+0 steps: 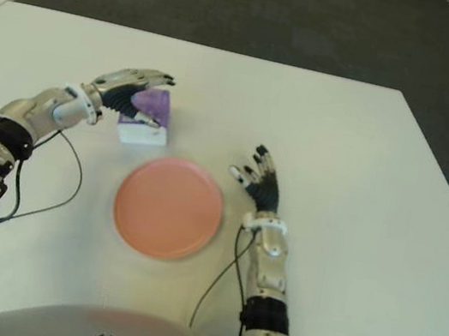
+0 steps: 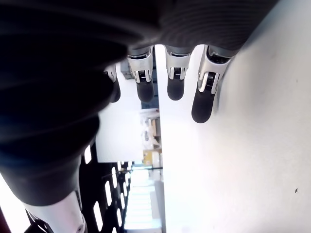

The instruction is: Put the tissue paper into the plate.

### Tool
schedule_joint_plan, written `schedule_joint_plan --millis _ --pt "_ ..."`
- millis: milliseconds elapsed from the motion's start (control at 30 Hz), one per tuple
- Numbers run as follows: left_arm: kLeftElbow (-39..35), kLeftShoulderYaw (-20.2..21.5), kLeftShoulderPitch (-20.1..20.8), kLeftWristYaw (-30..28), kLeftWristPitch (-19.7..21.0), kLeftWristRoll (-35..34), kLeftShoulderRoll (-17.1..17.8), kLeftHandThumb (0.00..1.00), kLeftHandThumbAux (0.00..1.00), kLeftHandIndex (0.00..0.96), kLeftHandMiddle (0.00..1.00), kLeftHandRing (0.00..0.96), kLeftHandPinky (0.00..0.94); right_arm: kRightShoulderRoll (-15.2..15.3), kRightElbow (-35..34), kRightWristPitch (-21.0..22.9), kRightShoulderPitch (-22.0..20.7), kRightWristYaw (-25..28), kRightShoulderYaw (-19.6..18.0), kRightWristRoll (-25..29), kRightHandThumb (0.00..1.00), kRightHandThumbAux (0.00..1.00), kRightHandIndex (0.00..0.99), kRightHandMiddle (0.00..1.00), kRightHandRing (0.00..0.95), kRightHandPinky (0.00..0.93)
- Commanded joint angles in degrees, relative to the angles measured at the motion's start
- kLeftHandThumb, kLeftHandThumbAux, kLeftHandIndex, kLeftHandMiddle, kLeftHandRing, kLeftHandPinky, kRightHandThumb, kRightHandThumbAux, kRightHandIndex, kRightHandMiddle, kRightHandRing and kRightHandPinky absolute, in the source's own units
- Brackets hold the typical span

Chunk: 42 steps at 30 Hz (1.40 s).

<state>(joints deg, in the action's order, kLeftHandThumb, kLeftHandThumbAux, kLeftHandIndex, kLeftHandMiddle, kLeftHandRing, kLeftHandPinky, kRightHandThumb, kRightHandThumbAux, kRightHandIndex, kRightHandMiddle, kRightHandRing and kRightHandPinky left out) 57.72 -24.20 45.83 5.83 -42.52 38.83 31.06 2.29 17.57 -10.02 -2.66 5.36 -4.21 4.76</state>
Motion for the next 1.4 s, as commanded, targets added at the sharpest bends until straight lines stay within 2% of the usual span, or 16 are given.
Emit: schedule_joint_plan --millis 33,400,533,867,1133,1400 --pt "-0.66 -1.46 0.11 -0.45 1.13 1.93 1.17 0.112 0.399 0.0 0.0 0.0 0.0 -0.24 3.9 3.62 2.93 0.0 -0.1 0.18 0.018 0.805 0.014 0.037 0.034 0.08" --pt "-1.18 -2.75 0.0 -0.63 1.91 2.95 2.45 0.099 0.389 0.0 0.0 0.0 0.0 -0.19 3.93 3.44 3.11 0.56 -0.17 0.41 0.012 0.795 0.013 0.043 0.041 0.081" --pt "-1.54 -4.35 -0.06 1.76 2.97 5.87 2.94 0.09 0.378 0.0 0.0 0.0 0.0 -0.31 3.88 3.36 3.22 0.8 -0.3 0.59 0.015 0.789 0.015 0.048 0.044 0.084" --pt "0.38 -10.8 2.37 12.9 8.83 16.37 3.26 0.061 0.363 0.0 0.0 0.0 0.0 -0.35 4.3 3.19 3.16 0.84 -0.42 0.29 0.019 0.78 0.019 0.056 0.049 0.083" --pt "3.06 -13.96 3.73 17.48 11.35 19.49 2.9 0.046 0.348 0.0 0.0 0.0 0.0 -0.17 4.25 3.45 3.15 0.9 -0.51 0.18 0.017 0.777 0.019 0.056 0.048 0.081" --pt "5.85 -16.5 3.98 19.94 12.06 20.62 2.2 0.034 0.337 0.0 0.0 0.0 0.0 -0.26 3.97 3.66 3.19 1.01 -0.57 0.37 0.016 0.772 0.018 0.057 0.051 0.082"
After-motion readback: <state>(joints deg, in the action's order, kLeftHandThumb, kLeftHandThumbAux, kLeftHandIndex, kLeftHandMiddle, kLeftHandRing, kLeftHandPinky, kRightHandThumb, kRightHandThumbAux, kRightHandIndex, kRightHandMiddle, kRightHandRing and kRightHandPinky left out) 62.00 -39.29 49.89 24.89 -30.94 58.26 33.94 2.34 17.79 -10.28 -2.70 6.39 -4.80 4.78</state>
